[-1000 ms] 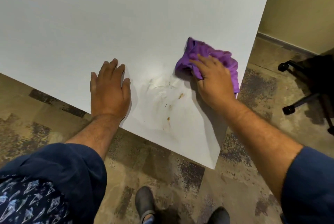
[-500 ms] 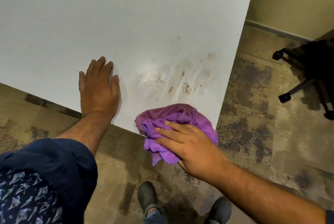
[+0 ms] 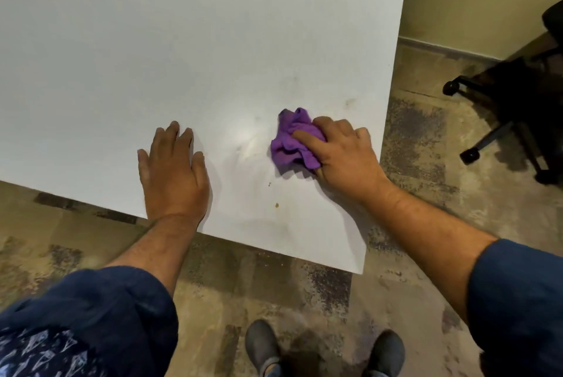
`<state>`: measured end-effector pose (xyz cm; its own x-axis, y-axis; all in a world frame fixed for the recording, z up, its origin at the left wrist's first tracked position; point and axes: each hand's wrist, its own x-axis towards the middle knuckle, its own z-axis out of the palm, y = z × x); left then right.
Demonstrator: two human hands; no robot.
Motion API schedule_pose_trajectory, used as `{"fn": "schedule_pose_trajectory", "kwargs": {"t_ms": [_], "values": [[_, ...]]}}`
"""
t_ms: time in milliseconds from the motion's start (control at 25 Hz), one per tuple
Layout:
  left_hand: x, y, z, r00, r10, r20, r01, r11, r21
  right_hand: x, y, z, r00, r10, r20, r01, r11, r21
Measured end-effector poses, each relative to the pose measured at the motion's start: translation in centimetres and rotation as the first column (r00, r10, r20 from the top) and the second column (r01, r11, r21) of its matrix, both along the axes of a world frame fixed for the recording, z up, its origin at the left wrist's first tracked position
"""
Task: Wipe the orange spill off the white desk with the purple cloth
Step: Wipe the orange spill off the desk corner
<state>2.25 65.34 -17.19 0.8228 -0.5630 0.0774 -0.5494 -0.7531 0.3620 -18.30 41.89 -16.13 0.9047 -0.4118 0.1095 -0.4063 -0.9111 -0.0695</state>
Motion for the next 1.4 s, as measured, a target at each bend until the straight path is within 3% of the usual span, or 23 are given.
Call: {"fn": "schedule_pose_trajectory", "kwargs": {"t_ms": [280, 440, 720, 880, 920, 1040, 1160, 1240, 1400], "values": [[0.0, -0.1, 0.2, 1.0, -0.008, -0.01, 0.008, 0.999, 0.031, 1.6, -7.3, 0.8, 0.884, -0.467, -0.027, 0.457, 0.874, -0.164], [0.3, -0.2, 0.3, 1.0, -0.021, 0.008, 0.021, 0.998, 0.061, 3.6, -8.8, 0.8, 0.735, -0.677, -0.034, 0.678, 0.735, 0.027], [0.2, -0.3, 0.7, 0.999, -0.032, 0.021, 0.029, 0.991, 0.128, -1.6, 6.9, 1.7, 0.917, -0.393, 0.066, 0.365, 0.896, 0.254], [0.1, -0.4, 0.9, 1.0, -0.017, 0.015, 0.015, 0.99, 0.138, -6.5, 10.2, 2.0, 0.999, -0.03, -0.016, 0.033, 0.975, 0.219], [0.0, -0.4, 0.9, 1.0, -0.021, 0.015, 0.019, 0.991, 0.132, -5.8, 8.4, 2.1, 0.999, -0.035, -0.027, 0.039, 0.984, 0.175], [0.1, -0.5, 1.0, 1.0, -0.016, 0.011, 0.015, 0.993, 0.115, 0.3, 0.5, 2.4, 0.933, -0.359, 0.031, 0.358, 0.933, 0.044], [0.0, -0.5, 0.6, 0.999, -0.021, 0.032, 0.016, 0.992, 0.124, 4.1, -3.0, 2.3, 0.832, -0.554, 0.025, 0.55, 0.831, 0.089], [0.2, -0.4, 0.5, 0.999, -0.025, 0.029, 0.021, 0.992, 0.126, 3.9, 0.3, 2.2, 0.848, -0.528, 0.043, 0.517, 0.842, 0.153], [0.2, -0.4, 0.7, 1.0, -0.018, 0.018, 0.016, 0.991, 0.133, -0.7, 12.1, 2.5, 0.964, -0.264, 0.027, 0.24, 0.912, 0.334]]}}
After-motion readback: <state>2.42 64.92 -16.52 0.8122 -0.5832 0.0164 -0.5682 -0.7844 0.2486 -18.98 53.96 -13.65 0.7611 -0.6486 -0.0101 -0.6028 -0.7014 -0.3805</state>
